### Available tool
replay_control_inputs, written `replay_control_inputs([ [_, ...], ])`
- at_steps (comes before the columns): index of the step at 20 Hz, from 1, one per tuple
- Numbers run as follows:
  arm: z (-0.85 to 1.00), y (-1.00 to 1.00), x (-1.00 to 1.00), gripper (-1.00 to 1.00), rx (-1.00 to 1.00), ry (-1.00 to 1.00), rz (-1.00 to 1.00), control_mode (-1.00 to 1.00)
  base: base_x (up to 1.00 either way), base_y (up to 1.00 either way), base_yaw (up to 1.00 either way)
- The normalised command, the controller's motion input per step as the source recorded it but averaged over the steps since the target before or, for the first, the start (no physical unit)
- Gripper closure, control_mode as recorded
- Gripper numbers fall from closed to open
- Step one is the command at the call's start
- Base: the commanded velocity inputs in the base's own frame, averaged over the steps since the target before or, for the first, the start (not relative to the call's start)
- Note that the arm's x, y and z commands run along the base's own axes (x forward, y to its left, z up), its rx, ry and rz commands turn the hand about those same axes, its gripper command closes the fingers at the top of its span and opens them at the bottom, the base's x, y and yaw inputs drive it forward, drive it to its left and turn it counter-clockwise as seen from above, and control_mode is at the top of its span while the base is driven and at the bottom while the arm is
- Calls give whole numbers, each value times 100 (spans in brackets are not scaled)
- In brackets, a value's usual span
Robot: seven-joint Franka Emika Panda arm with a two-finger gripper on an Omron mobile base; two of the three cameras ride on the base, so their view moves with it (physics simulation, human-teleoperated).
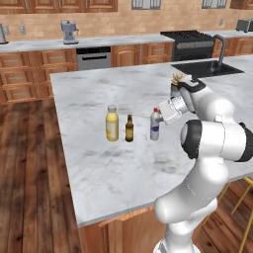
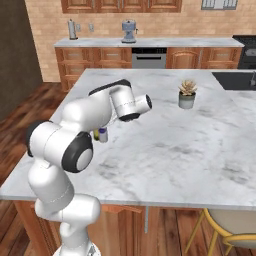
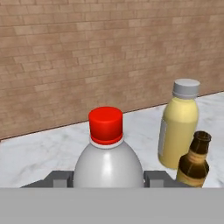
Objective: Place the drinks on the dining counter in a tight cluster.
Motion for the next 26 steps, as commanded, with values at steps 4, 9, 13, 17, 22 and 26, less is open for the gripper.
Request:
replay_control_inputs([
  [4,-4,0,29,100,0,0,0,-100,0,0,0],
  [9,-16,0,16,100,0,0,0,-100,0,0,0],
  [13,-20,0,14,100,0,0,0,-100,0,0,0],
  [17,-41,3,16,100,0,0,0,-100,0,0,0],
  [22,-36,3,19,100,0,0,0,-100,0,0,0],
  [26,-13,5,22,100,0,0,0,-100,0,0,0],
])
